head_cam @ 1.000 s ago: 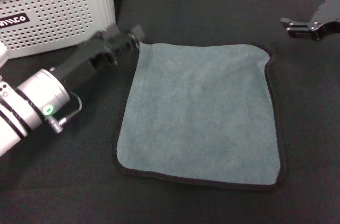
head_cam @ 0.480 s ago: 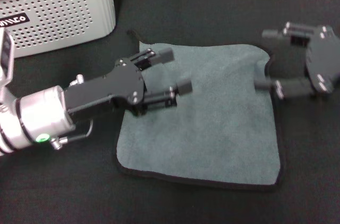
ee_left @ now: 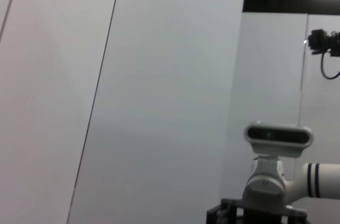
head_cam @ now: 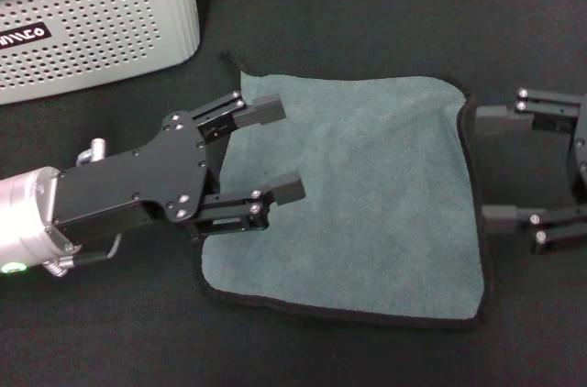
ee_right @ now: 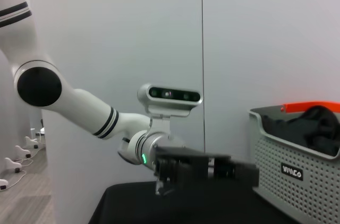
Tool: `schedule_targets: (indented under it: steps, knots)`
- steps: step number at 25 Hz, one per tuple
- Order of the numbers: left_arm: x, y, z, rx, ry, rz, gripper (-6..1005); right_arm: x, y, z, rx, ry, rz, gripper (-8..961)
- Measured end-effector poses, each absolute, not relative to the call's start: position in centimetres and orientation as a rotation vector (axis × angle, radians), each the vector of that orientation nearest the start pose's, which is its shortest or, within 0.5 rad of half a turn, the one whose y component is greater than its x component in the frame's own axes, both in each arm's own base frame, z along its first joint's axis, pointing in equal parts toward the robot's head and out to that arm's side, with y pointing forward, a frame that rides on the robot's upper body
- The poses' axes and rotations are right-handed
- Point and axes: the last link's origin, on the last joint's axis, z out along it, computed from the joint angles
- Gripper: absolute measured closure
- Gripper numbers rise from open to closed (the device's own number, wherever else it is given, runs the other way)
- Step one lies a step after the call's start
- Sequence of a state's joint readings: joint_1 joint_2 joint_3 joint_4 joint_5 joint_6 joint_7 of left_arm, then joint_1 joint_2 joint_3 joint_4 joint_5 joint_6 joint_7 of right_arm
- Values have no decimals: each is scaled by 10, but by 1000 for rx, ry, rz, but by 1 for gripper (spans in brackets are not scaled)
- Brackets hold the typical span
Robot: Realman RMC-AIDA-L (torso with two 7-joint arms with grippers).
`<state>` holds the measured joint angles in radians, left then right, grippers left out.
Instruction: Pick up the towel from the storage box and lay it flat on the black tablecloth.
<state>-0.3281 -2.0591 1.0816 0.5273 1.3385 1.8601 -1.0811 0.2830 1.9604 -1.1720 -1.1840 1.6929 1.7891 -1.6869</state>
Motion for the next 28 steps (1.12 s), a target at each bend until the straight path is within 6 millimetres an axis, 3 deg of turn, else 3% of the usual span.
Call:
schedule_targets:
  steps: [16,28]
  knots:
    - [-233,247,1,-2635,-251,-1490,119,203,272,49,-2958,16,930,81]
    - [-235,244,-1,-2619,-274,-1504,120,206,273,47,-2955,29,932,81]
